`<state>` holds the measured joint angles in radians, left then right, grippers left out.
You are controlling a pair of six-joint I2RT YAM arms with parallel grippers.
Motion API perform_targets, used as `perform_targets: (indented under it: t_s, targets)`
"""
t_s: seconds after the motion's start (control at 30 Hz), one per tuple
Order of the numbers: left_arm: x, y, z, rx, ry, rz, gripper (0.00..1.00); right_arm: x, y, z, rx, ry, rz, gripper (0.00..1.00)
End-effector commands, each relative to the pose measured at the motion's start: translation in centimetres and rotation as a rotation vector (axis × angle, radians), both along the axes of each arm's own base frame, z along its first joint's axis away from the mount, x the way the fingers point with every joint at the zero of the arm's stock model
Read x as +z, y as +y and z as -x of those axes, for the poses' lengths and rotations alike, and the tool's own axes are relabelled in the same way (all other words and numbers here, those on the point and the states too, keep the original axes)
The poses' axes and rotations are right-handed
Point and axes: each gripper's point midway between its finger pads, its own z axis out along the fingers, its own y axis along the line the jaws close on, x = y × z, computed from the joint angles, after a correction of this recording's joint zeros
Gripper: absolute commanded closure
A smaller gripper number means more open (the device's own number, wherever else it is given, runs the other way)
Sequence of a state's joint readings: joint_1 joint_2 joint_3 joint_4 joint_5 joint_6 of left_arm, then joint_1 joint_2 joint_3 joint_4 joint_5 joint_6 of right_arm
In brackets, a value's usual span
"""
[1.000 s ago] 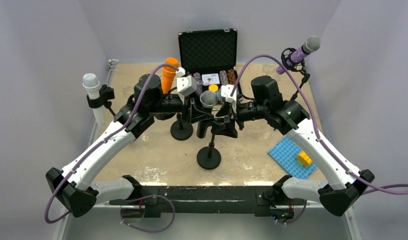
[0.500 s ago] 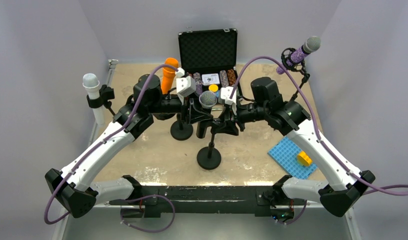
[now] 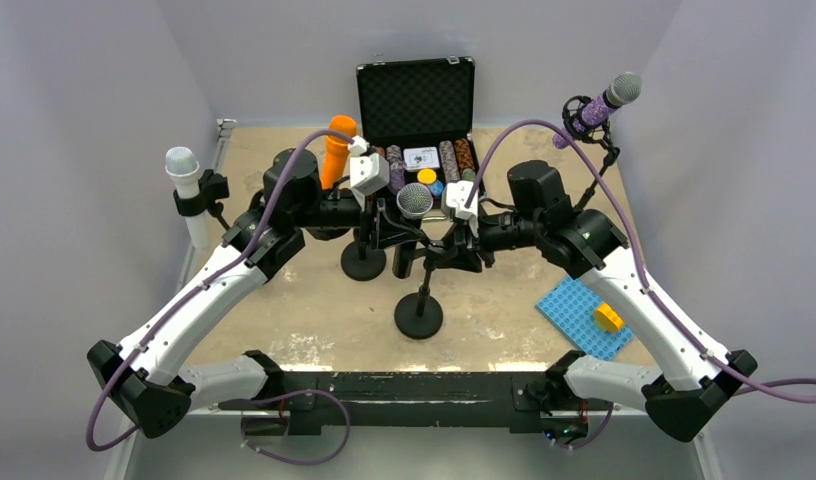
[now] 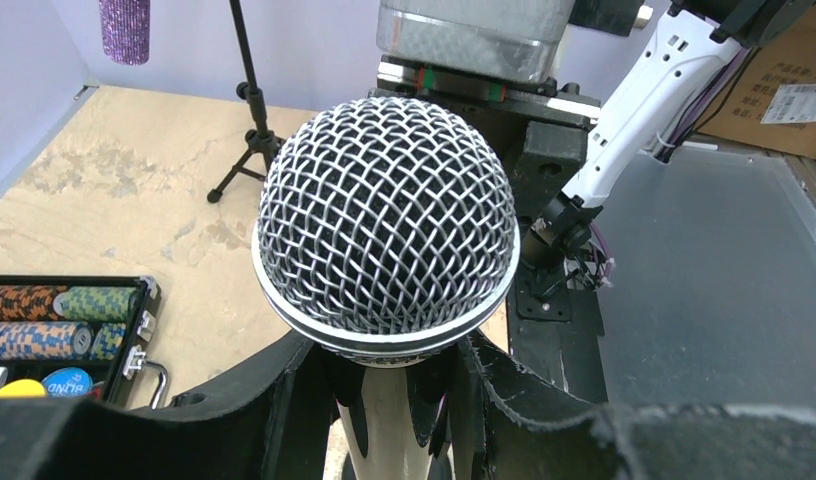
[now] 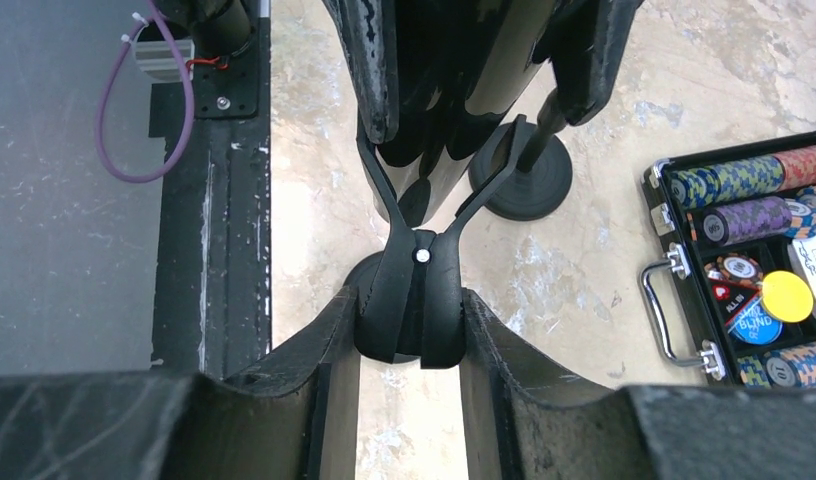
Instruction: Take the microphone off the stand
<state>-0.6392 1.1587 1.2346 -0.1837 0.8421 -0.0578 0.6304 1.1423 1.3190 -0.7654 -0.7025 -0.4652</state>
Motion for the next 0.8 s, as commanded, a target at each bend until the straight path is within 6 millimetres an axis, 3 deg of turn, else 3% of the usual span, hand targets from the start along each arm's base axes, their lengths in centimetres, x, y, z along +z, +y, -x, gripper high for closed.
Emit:
perform_targets:
  t_s: [0.0, 0.3, 0.43, 0.47, 0.53, 0.6, 0.77]
  targets:
    - [4.7, 0.7, 1.2, -0.027, -0.105, 0.072, 1.00, -0.7, -0.4, -0.6, -0.034, -0.016, 0.027, 1.00]
    - [10.5, 3.2, 3.0, -0.019, -0.302, 0.077, 1.00, -0.5, -0.3, -0.9, -0.043, -0.018, 0.019, 1.00]
    - [12.2, 4.3, 3.3, 0.015, -0.380, 0.066, 1.00, -0.2, -0.1, -0.7, -0.038, -0.010, 0.007, 1.00]
    - [12.2, 4.6, 3.4, 0.024, -0.389, 0.056, 1.00, -0.1, -0.1, -0.6, -0.033, -0.007, 0.002, 0.93]
    - [12.5, 5.1, 3.5, 0.039, -0.420, 0.044, 1.00, 0.4, 0.0, -0.5, -0.033, -0.006, -0.009, 0.64]
    - [12.6, 5.5, 3.8, 0.045, -0.432, 0.033, 1.00, 0.9, 0.0, -0.4, -0.041, -0.001, -0.018, 0.45]
    - [12.8, 6.1, 5.3, 0.014, -0.410, 0.033, 1.00, 2.7, 0.2, -0.2, -0.035, -0.008, -0.049, 0.21]
